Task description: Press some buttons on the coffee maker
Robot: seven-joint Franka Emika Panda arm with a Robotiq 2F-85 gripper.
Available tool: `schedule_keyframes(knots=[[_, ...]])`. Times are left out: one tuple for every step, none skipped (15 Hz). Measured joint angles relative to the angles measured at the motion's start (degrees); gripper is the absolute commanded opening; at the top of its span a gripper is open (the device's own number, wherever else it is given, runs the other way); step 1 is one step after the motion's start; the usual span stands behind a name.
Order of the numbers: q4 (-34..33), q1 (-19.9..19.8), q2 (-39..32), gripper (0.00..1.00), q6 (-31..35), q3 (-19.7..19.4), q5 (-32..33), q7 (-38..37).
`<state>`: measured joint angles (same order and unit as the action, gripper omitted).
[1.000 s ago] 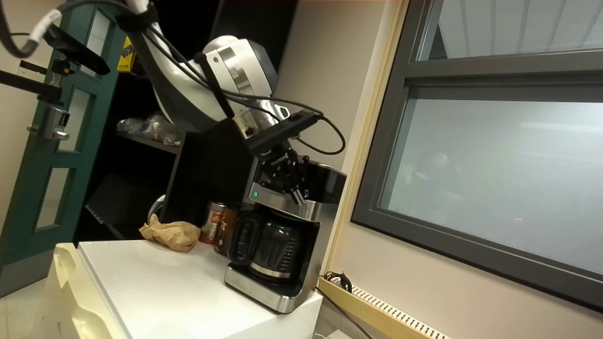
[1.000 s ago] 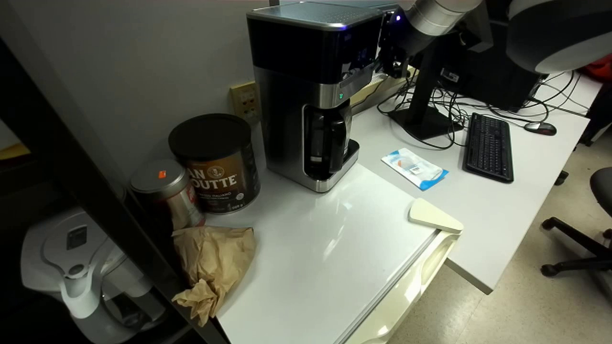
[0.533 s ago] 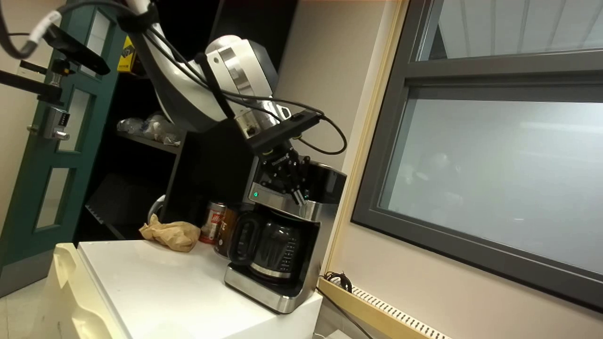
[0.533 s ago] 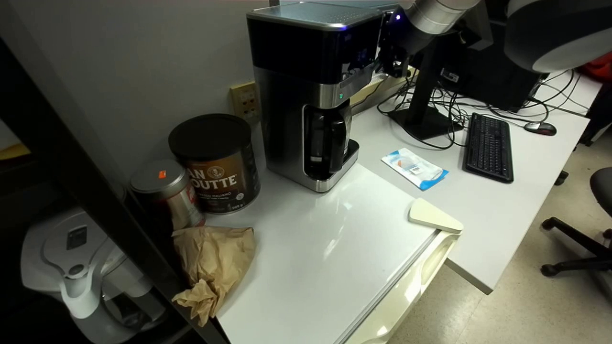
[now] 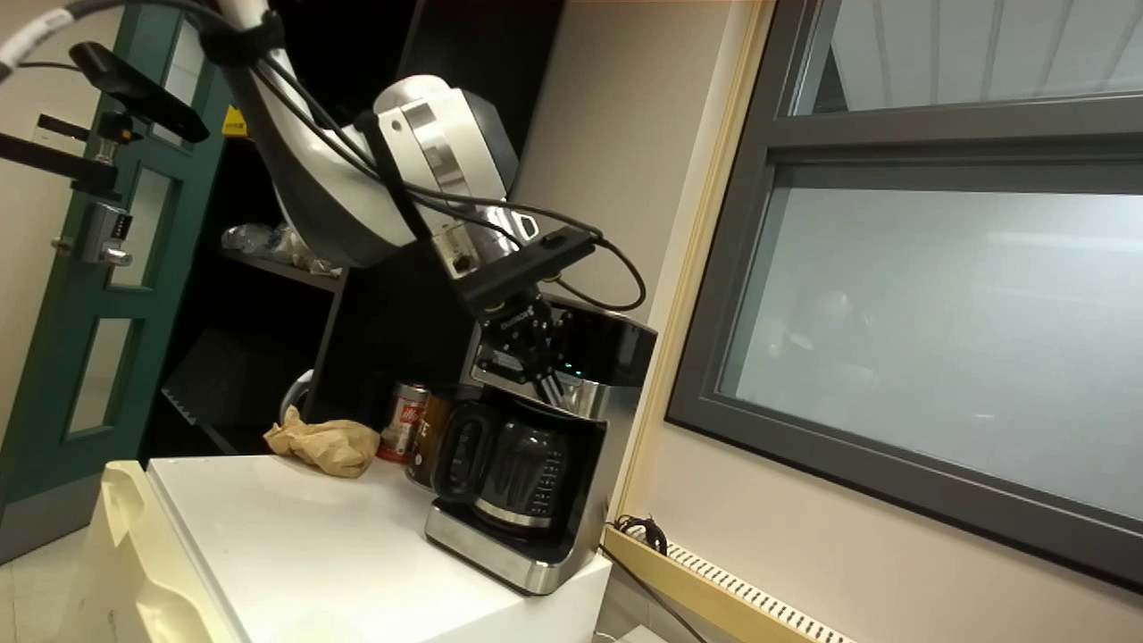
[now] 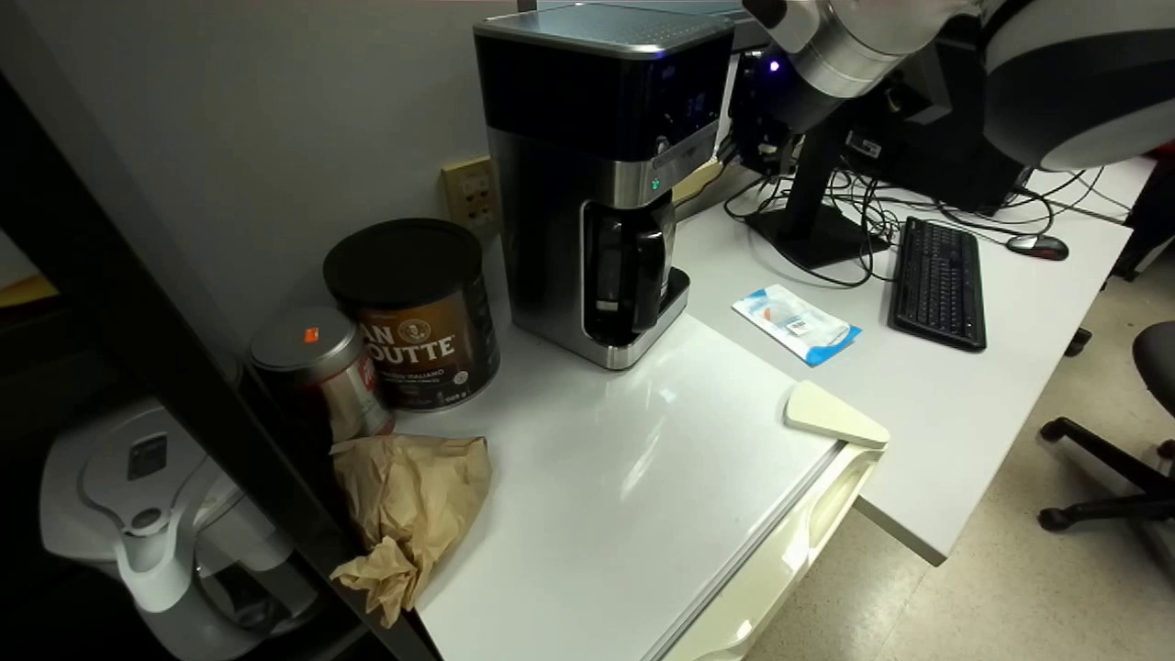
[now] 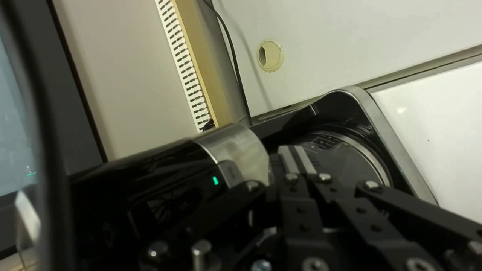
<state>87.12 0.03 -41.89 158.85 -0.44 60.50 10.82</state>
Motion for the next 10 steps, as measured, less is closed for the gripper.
schedule_keyframes(knots=[[0.6,0.1,0.1,0.00,0.8,-0.2,0.8,-0.3],[1.1,0.2,0.1,0.00,1.3,-0.2,2.0,-0.8],[1.6,0.3,0.2,0.00,1.8,-0.3,3.1,-1.2],[2.1,0.4,0.2,0.00,2.3,-0.3,4.4,-1.9],[2.5,0.7,0.3,0.00,2.8,-0.4,5.7,-2.6],[2.9,1.1,0.3,0.00,3.1,-0.5,7.0,-3.5],[3.3,1.6,0.3,0.00,3.2,-0.6,8.3,-4.5],[3.7,2.1,0.4,0.00,3.3,-0.6,9.6,-5.5],[4.1,2.7,0.6,0.00,3.3,-0.7,11.1,-6.6],[4.6,3.3,0.8,0.00,3.3,-0.7,12.5,-7.9]])
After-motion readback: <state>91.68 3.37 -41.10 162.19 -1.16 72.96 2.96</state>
